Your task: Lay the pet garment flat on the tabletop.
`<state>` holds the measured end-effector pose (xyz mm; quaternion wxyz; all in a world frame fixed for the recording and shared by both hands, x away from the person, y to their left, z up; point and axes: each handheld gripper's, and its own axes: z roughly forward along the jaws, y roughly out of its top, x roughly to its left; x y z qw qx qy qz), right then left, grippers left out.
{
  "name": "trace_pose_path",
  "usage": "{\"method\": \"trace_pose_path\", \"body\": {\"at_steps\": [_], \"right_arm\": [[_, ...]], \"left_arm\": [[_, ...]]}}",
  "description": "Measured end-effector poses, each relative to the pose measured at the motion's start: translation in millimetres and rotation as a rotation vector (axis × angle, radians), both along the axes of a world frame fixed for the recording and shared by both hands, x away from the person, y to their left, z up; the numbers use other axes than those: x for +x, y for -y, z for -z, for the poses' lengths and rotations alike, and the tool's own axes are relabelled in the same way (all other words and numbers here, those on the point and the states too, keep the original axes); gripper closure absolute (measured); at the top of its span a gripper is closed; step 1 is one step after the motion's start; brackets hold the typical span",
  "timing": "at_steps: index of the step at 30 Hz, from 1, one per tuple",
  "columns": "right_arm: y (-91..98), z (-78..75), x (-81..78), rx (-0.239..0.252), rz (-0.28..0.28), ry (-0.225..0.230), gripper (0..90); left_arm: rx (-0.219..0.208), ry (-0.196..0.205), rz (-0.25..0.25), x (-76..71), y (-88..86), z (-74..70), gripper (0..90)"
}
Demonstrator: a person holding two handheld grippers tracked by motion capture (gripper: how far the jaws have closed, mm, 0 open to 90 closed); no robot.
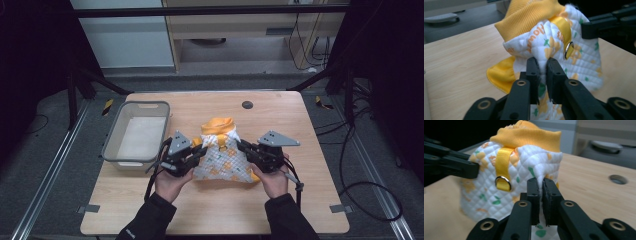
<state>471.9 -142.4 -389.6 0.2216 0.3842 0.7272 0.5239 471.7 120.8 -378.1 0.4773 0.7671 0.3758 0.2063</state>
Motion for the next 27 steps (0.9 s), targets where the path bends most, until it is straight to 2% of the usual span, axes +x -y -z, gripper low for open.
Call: {"method": "trace_pose_path", "body": {"at_steps": [1,3,5,7,10,14,18,22,24,26,27], "right_arm": [[-1.6,3.2,5.4,-0.012,0.020,-0.006,79.1],[-3.9,13.1,16.9,-0.052,0.066,-0.008,75.6],[-2.6,22.2,23.5,-0.078,0.086,-0.027,72.1],[2.9,28.4,23.8,-0.088,0.088,-0.041,71.0],[16.1,33.1,17.8,-0.082,0.089,-0.047,68.0],[35.3,35.5,3.9,-0.092,0.076,-0.056,64.0],[50.6,42.8,-11.8,-0.077,0.040,-0.096,59.8],[54.3,53.7,-25.6,-0.084,-0.007,-0.132,57.1],[54.4,57.8,-29.3,-0.090,-0.026,-0.151,57.1],[53.4,62.2,-32.5,-0.093,-0.047,-0.164,57.2],[53.4,62.2,-32.5,-0.093,-0.047,-0.164,57.2]], "left_arm": [[-0.016,-0.003,-0.034,7.5,0.3,4.7,68.6],[-0.008,-0.014,-0.068,17.8,-1.8,12.0,60.9],[-0.012,-0.021,-0.081,21.2,-7.2,17.6,52.0],[-0.013,-0.020,-0.092,19.2,-15.5,21.0,48.9],[-0.027,-0.037,-0.098,14.7,-28.6,24.2,45.3],[0.018,-0.049,-0.083,2.1,-43.2,31.1,41.4],[0.056,-0.083,-0.065,-11.8,-52.6,45.1,39.9],[0.082,-0.112,-0.044,-24.5,-56.9,60.6,38.6],[0.083,-0.118,-0.038,-26.9,-57.4,64.4,37.7],[0.088,-0.134,-0.030,-32.8,-59.1,75.1,37.2],[0.088,-0.134,-0.030,-32.8,-59.1,75.1,36.8]]}}
